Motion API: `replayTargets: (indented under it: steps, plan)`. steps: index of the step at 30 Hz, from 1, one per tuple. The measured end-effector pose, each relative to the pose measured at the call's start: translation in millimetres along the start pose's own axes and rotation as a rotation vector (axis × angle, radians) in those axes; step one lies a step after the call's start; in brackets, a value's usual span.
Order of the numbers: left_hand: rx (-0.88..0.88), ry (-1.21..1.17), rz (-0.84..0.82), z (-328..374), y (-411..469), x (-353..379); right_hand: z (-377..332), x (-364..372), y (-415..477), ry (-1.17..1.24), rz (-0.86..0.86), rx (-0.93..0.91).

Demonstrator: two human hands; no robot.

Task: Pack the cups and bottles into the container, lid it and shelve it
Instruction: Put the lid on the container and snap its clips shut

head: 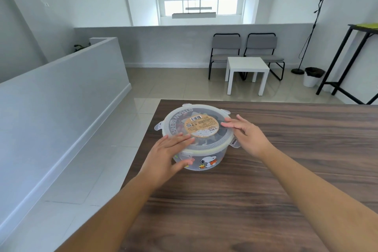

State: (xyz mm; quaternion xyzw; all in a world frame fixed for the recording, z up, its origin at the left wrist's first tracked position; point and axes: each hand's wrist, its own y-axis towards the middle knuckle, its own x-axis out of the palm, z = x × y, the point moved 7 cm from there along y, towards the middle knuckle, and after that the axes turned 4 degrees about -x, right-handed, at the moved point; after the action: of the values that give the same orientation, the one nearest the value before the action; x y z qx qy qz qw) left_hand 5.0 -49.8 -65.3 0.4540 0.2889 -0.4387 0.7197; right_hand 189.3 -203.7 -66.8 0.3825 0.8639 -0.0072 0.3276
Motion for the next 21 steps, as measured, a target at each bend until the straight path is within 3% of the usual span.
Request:
replayTargets:
  steps: [4,10,21]
  plan:
    - [-0.018,-0.101,-0.015,-9.0,-3.6,-3.7,-10.8,-2.9,-17.0,-0.09,-0.013,-0.102]
    - [-0.002,-0.107,-0.067,-11.2,-0.8,-7.5,-25.7,0.0,-33.8,-0.066,-0.257,-0.184]
    - [0.091,-0.038,0.118,-2.3,-6.5,-6.0,-20.3,10.4,-41.5,-0.271,-0.024,-0.405]
